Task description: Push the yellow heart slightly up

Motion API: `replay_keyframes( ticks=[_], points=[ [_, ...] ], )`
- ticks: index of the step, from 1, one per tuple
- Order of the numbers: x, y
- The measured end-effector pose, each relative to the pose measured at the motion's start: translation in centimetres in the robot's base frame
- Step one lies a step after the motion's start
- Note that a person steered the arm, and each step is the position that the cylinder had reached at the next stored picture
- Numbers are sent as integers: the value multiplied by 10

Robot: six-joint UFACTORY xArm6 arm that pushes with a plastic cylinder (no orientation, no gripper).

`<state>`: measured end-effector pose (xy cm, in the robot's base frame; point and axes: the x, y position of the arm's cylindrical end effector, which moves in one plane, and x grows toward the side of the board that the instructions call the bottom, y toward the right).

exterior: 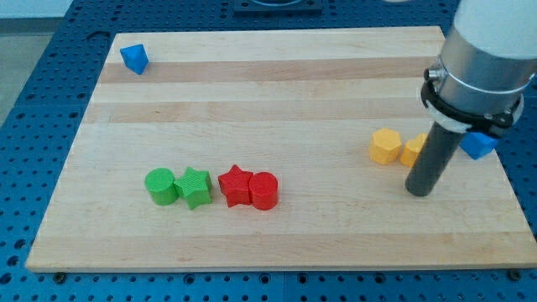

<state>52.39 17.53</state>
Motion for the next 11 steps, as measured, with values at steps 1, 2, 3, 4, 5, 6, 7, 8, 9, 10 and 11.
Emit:
replay_keyframes(
  ticks=[1,2,3,4,5,6,7,8,9,10,11],
  points=[
    [-3,0],
    [-14,3],
    [-24,3],
    [-31,3],
    [-64,3],
    [-79,3],
    [-60,3],
    [-73,3],
    [-96,3],
    [-83,16],
    [-88,19]
  ],
)
